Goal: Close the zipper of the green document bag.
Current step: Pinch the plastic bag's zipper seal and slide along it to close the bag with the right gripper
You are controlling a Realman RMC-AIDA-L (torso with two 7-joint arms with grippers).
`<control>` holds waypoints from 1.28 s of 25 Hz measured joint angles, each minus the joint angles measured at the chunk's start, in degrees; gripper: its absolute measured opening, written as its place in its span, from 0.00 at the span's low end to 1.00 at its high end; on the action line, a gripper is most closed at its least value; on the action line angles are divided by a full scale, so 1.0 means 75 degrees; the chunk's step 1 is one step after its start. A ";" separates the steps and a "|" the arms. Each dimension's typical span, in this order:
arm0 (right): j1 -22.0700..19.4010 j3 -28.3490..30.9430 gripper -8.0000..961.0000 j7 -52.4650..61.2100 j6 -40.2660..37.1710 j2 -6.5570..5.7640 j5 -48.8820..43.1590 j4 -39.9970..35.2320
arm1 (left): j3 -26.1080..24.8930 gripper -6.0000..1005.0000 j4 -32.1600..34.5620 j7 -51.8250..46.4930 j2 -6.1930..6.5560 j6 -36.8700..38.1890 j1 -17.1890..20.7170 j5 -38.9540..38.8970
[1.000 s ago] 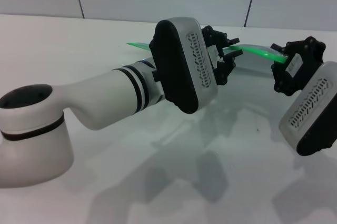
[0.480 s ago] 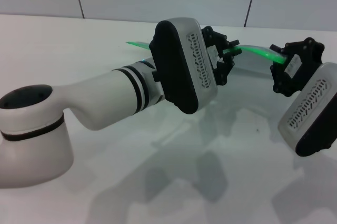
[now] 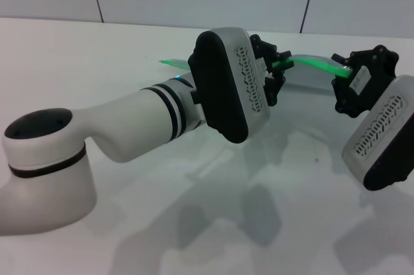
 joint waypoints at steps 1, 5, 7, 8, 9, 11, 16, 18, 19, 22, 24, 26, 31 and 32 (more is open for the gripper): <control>-0.0001 0.0003 0.07 0.0006 -0.0001 0.0000 0.0001 -0.0003 | -0.0015 0.09 0.0000 -0.0008 -0.0009 0.0001 0.0005 0.0024; -0.0007 0.0040 0.07 0.0014 -0.0001 0.0001 0.0002 -0.0013 | -0.0065 0.09 0.0000 -0.0032 -0.0015 0.0000 0.0018 0.0044; -0.0021 0.0086 0.07 0.0018 0.0001 0.0000 0.0002 -0.0026 | -0.0109 0.09 0.0000 -0.0038 -0.0021 0.0001 0.0032 0.0046; -0.0021 0.0086 0.07 0.0018 0.0001 0.0000 0.0002 -0.0026 | -0.0119 0.09 0.0000 -0.0041 -0.0022 0.0003 0.0037 0.0046; -0.0030 0.0105 0.07 0.0019 0.0005 0.0000 0.0002 -0.0033 | -0.0142 0.09 0.0000 -0.0048 -0.0023 0.0002 0.0046 0.0047; -0.0039 0.0124 0.07 0.0020 0.0012 0.0000 0.0002 -0.0042 | -0.0184 0.09 0.0000 -0.0059 -0.0025 0.0001 0.0082 0.0048; -0.0063 0.0214 0.07 0.0024 0.0024 0.0000 0.0001 -0.0043 | -0.0315 0.09 0.0127 -0.0073 -0.0047 0.0000 0.0138 0.0019; -0.0072 0.0267 0.07 0.0031 0.0026 0.0000 0.0000 -0.0043 | -0.0389 0.09 0.0236 -0.0093 -0.0066 0.0000 0.0163 0.0005; -0.0076 0.0295 0.07 0.0032 0.0027 0.0000 0.0001 -0.0043 | -0.0433 0.09 0.0284 -0.0114 -0.0072 -0.0001 0.0186 -0.0002; -0.0107 0.0436 0.07 0.0033 0.0027 0.0007 0.0000 -0.0043 | -0.0629 0.09 0.0409 -0.0147 -0.0084 -0.0001 0.0329 -0.0015; -0.0158 0.0544 0.07 0.0033 0.0028 0.0011 0.0000 -0.0043 | -0.0802 0.09 0.0501 -0.0173 -0.0089 -0.0006 0.0446 -0.0018; -0.0216 0.0685 0.07 0.0033 0.0028 0.0017 0.0001 -0.0043 | -0.0998 0.09 0.0599 -0.0221 -0.0090 -0.0009 0.0553 -0.0019; -0.0294 0.1043 0.07 0.0046 0.0028 0.0032 0.0000 -0.0003 | -0.1468 0.09 0.0728 -0.0273 -0.0089 -0.0001 0.0793 -0.0022; -0.0300 0.1106 0.07 0.0065 0.0028 0.0031 0.0000 0.0012 | -0.1536 0.09 0.0740 -0.0279 -0.0087 0.0006 0.0836 -0.0023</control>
